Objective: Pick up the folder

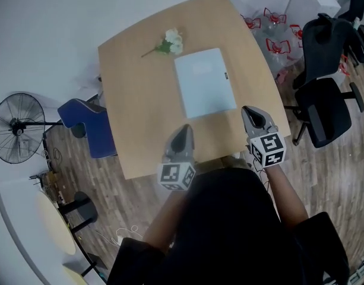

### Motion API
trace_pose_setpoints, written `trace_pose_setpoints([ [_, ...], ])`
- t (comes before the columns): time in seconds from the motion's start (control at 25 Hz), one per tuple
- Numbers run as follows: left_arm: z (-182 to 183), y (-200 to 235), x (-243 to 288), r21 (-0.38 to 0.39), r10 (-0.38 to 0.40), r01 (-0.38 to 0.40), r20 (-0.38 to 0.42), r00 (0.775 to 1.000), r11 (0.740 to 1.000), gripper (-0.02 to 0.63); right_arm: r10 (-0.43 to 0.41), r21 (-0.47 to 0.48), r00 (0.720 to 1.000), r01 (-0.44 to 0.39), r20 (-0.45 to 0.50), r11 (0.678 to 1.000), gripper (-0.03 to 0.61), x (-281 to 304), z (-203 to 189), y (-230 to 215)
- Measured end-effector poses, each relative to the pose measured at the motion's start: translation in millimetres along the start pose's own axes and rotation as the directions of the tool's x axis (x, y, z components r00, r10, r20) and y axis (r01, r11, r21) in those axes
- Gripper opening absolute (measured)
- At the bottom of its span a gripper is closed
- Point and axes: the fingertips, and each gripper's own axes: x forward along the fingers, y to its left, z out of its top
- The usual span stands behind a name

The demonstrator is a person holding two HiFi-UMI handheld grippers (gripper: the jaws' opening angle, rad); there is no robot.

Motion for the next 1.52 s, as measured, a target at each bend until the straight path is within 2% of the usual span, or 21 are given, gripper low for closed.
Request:
trace_pose_setpoints([
  [0.24, -11.0, 41.2, 1.0, -0.068, 0.028, -0.029, -0.006, 1.0, 0.997, 0.003, 0.013, -0.006, 1.0, -0.013, -0.021, 1.0, 0.002, 24.5, 9.8, 13.6],
  [0.44, -24.2, 72.0, 13.3, -0.115, 0.044, -0.046, -0.021, 0.999, 0.992, 0.003, 0.016, 0.011, 0.998, -0.016, -0.06, 1.0, 0.004, 49.5, -0.5, 12.8],
  [0.6, -38.4, 93.6, 34.5, -0.147, 0.009, -0.016, -0.047, 0.999, 0.989, 0.003, 0.021, 0.037, 0.997, -0.018, -0.079, 0.999, 0.012, 76.5, -5.9, 3.2],
  [0.76, -58.1, 124.8, 63.5, -0.166, 0.018, -0.032, -0.087, 0.996, 0.986, 0.005, 0.0, 0.034, 0.994, 0.004, -0.109, 0.999, 0.017, 112.9, -12.1, -18.2],
  [0.84, -68.7, 137.8, 80.8, -0.178, 0.013, -0.033, -0.11, 0.994, 0.983, 0.005, -0.004, 0.025, 0.99, 0.008, -0.14, 1.0, 0.048, 133.9, -21.1, -29.4],
  [0.92, -80.7, 147.8, 98.3, -0.195, -0.001, -0.026, -0.137, 0.991, 0.981, 0.058, -0.001, 0.048, 0.984, 0.01, -0.178, 0.999, 0.09, 154.6, -35.0, -40.1],
  [1.08, -106.5, 167.3, 131.5, -0.21, -0.018, -0.023, -0.195, 0.981, 0.977, 0.105, 0.006, 0.091, 0.972, 0.015, -0.234, 0.996, 0.146, 194.1, -60.8, -58.4],
  [1.28, -130.2, 191.7, 163.8, -0.187, -0.027, -0.02, -0.242, 0.97, 0.982, 0.168, -0.018, 0.059, 0.966, 0.035, -0.258, 0.998, 0.229, 240.5, -81.9, -80.8],
  [1.36, -137.3, 204.7, 175.2, -0.222, -0.011, -0.043, -0.237, 0.971, 0.974, 0.194, -0.024, 0.073, 0.964, 0.045, -0.266, 0.996, 0.249, 255.2, -90.7, -91.0],
  [1.52, -145.9, 238.6, 195.6, -0.321, 0.036, -0.105, -0.213, 0.976, 0.941, 0.216, -0.018, 0.141, 0.965, 0.057, -0.263, 0.988, 0.278, 280.3, -96.2, -107.2],
])
